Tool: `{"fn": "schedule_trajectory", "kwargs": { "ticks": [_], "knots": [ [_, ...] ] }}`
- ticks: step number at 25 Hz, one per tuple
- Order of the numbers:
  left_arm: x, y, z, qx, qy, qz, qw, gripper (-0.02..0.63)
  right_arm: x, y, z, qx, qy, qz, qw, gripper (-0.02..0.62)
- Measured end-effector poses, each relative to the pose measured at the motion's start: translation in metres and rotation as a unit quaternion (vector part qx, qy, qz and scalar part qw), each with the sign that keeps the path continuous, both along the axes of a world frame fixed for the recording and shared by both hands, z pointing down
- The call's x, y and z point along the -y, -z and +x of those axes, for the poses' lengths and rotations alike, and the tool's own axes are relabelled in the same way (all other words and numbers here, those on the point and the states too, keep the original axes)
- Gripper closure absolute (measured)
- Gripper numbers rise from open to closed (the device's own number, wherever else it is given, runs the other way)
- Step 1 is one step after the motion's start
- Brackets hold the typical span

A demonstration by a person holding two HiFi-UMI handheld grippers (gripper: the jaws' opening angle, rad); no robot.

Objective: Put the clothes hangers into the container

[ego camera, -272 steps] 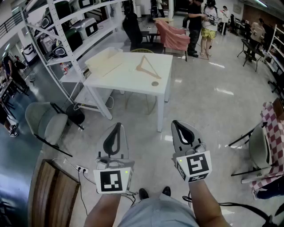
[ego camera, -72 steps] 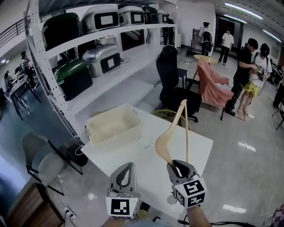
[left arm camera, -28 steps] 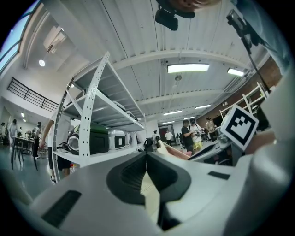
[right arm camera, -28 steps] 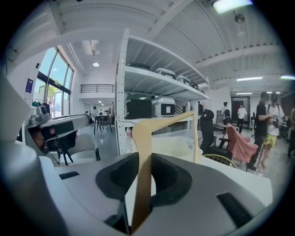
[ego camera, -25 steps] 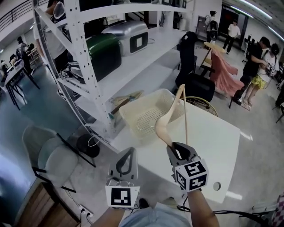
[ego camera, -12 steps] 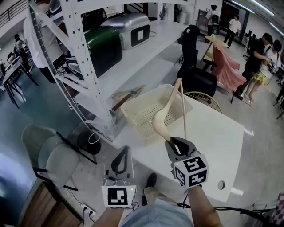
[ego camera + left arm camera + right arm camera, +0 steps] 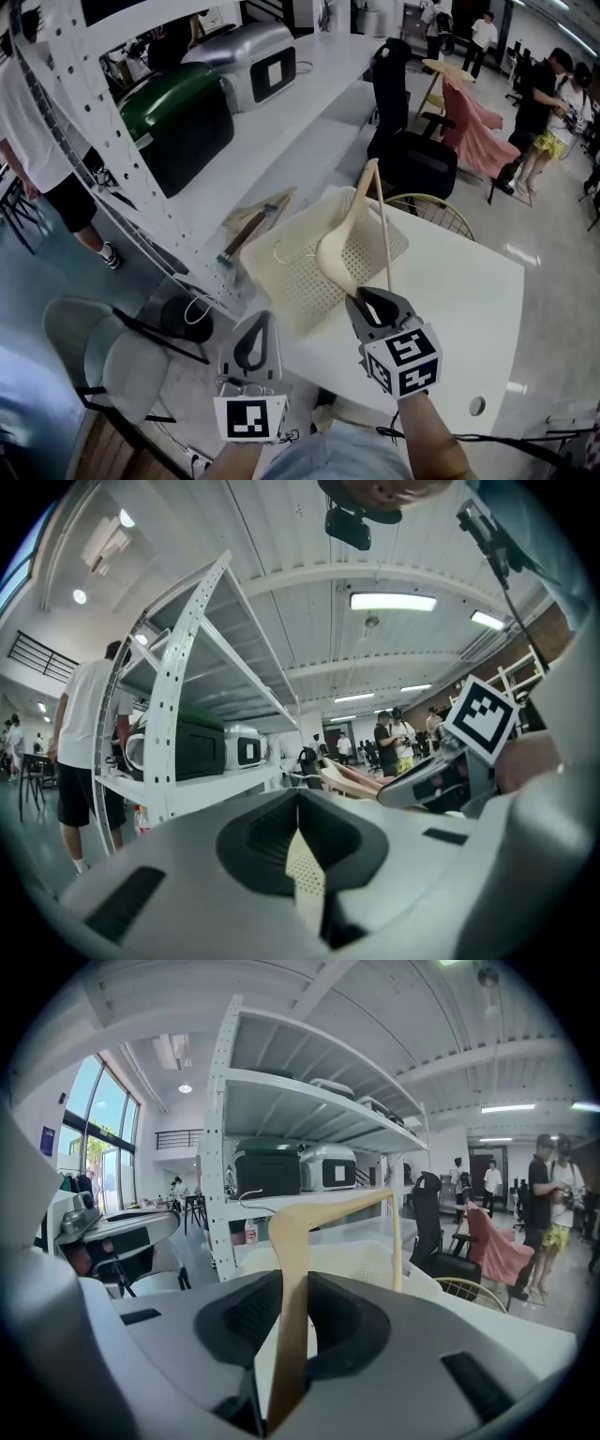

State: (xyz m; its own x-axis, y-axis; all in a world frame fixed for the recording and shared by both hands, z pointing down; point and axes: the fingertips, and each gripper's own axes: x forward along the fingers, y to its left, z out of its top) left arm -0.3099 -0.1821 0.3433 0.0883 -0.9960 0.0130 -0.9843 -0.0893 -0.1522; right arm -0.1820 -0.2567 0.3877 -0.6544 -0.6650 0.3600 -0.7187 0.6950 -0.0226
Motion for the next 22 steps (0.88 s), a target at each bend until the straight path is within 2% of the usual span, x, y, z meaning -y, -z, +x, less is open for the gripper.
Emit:
{"fn": "schedule_trajectory", "kwargs": {
  "ticks": [5,10,17,22],
  "knots": [
    [0.060,0.003,-0.007,0.010,-0.016,-0.001,0.9998,0.594,0.052,0.012,-0.007,0.011,-0.010,0.003,1.000,0.505],
    [0.104,0.012,-0.003,0.016,-0.030,0.001,0.9994,0.594,0.085,0.025,-0.018,0.024,0.000,0.008,1.000,0.505],
    [0.129,0.015,-0.006,0.018,-0.033,-0.020,0.9991,0.594,0.108,0.038,-0.028,0.047,0.004,0.015,0.999,0.505],
    [0.146,0.020,-0.009,0.037,-0.055,-0.009,0.9978,0.594,0.121,0.037,-0.029,0.052,-0.015,0.013,0.998,0.505]
  ]
}}
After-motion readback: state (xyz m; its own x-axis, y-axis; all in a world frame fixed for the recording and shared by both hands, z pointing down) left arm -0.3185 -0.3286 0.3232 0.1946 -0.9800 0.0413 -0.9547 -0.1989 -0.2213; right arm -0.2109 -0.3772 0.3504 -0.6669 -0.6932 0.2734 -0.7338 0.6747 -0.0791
